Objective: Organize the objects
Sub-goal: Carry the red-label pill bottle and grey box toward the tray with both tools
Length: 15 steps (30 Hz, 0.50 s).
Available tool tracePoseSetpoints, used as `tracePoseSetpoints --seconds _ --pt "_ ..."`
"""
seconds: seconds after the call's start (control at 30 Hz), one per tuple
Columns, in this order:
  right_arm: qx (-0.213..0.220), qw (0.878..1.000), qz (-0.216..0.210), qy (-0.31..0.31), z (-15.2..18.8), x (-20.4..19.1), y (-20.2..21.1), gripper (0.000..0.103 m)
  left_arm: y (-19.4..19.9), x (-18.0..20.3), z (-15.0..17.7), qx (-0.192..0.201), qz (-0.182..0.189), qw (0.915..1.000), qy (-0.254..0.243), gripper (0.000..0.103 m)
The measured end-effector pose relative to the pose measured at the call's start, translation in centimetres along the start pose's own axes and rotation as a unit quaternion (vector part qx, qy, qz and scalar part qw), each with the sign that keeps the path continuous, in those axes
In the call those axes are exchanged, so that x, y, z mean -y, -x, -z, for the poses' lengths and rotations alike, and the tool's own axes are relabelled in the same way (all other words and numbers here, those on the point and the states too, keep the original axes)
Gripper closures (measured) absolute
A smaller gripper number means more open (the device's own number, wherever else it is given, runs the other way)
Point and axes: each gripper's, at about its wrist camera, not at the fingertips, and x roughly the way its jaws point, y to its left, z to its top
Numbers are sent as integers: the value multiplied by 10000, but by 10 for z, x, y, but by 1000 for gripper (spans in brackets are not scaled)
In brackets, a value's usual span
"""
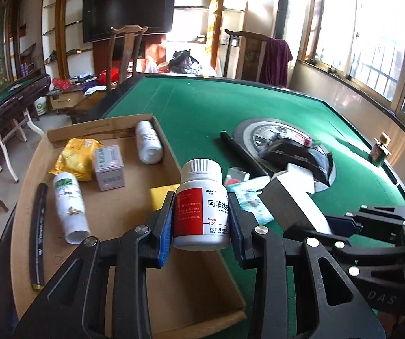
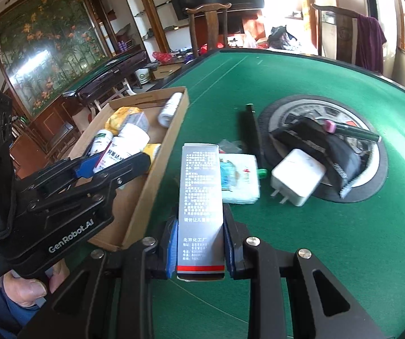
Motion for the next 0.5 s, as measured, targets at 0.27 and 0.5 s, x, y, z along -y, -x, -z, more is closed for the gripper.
tracePoseSetpoints --seconds 0.27,0.5 --pt "-56 9997 -167 159 -11 -36 -17 77 4 -44 -2 30 -215 9988 429 69" --pt "-182 9988 -354 273 -14 -65 -32 77 10 -79 -2 48 -432 9961 766 69"
